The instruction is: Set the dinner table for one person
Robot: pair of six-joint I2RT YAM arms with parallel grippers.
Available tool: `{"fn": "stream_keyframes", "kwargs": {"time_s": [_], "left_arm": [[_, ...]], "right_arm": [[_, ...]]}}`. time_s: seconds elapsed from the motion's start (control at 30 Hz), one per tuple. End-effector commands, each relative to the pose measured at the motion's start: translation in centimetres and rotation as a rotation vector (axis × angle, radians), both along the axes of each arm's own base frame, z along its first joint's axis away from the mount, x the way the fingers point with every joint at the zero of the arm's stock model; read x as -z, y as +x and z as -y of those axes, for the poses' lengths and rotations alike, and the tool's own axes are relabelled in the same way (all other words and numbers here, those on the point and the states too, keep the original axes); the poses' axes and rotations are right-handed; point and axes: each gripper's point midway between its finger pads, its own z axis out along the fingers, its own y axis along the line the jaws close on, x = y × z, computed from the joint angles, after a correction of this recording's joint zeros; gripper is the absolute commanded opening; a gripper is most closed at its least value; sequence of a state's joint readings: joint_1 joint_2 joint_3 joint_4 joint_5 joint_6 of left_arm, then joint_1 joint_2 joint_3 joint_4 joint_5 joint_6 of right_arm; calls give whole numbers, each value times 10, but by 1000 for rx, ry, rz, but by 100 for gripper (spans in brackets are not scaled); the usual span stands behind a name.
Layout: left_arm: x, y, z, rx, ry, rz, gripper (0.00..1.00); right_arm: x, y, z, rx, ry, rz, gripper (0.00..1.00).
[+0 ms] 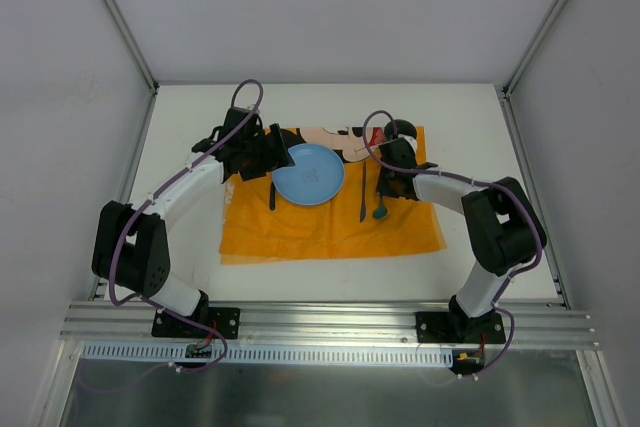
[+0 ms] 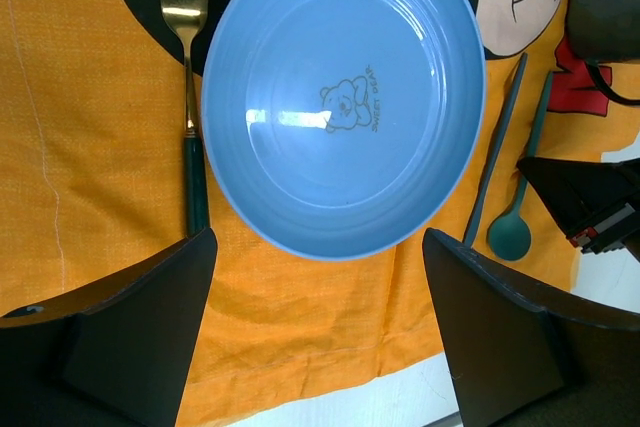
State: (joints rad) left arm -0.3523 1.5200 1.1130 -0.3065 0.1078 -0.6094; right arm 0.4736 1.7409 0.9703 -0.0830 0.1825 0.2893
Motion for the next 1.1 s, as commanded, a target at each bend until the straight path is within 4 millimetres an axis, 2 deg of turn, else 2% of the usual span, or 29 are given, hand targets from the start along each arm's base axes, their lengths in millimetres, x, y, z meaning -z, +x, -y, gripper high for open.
{"fn": "stream_keyframes", "kwargs": {"time_s": [0.0, 0.33, 0.8, 0.93, 1.03, 1.07], "left_arm": [[3, 5, -2, 1, -15, 9, 85], [12, 13, -4, -14, -30, -11, 84], [33, 16, -2, -19, -27, -55, 81], [44, 18, -1, -28, -26, -72, 79], [55, 22, 0, -32, -23, -89, 78], [54, 23, 0, -33, -25, -88, 78]], "right_arm": [[11, -24, 2, 0, -21, -66, 1], [-1, -52, 30, 54, -65, -47, 1], [-9, -54, 29, 42, -52, -31, 1], [-18, -55, 32, 45, -50, -13, 0], [-36, -58, 36, 51, -43, 23, 0], [-34, -61, 37, 49, -50, 13, 1]]}}
